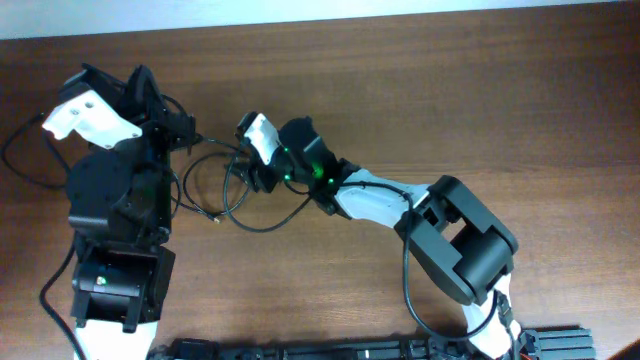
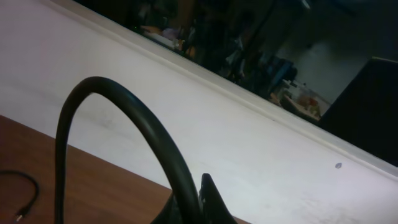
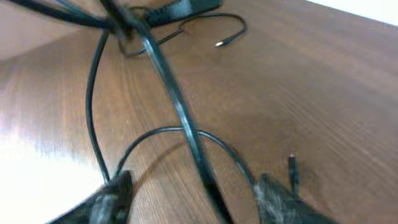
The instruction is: Untangle cables
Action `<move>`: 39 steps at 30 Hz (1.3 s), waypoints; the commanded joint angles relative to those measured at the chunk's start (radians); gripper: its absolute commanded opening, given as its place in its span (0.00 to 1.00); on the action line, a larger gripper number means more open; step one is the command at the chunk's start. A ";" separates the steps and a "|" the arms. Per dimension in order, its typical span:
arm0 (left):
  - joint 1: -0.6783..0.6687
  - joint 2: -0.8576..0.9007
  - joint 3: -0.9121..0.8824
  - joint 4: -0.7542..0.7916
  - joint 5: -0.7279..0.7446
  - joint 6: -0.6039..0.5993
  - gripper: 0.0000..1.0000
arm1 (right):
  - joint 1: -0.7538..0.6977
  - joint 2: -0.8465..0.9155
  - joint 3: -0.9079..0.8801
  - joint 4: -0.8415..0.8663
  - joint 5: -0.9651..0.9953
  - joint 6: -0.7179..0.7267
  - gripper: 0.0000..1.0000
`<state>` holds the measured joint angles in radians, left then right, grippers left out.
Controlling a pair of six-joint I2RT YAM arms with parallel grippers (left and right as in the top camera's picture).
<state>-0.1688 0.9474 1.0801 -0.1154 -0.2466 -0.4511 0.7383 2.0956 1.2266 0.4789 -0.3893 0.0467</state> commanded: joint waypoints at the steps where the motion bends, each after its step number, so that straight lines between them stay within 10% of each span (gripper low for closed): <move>1: 0.003 -0.013 0.015 0.004 0.056 -0.005 0.00 | 0.008 0.006 0.001 0.008 -0.022 -0.013 0.36; 4: 0.003 -0.033 0.015 -0.018 0.086 -0.005 0.00 | -0.006 0.000 0.001 -0.035 -0.022 -0.013 0.04; 17: 0.004 -0.206 0.015 -0.369 -0.098 0.086 0.00 | -0.708 -0.528 0.001 -0.848 -0.022 0.090 0.04; 25: 0.005 -0.206 0.015 -0.426 -0.379 0.085 0.00 | -1.215 -0.527 0.000 -1.086 -0.018 0.175 0.04; 39: 0.022 -0.068 0.015 -0.078 -0.415 0.156 0.00 | -0.933 -0.453 0.000 -1.184 0.149 0.168 0.04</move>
<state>-0.1680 0.8112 1.0836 -0.3237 -0.6621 -0.4061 -0.2646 1.6051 1.2263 -0.6834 -0.3374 0.2100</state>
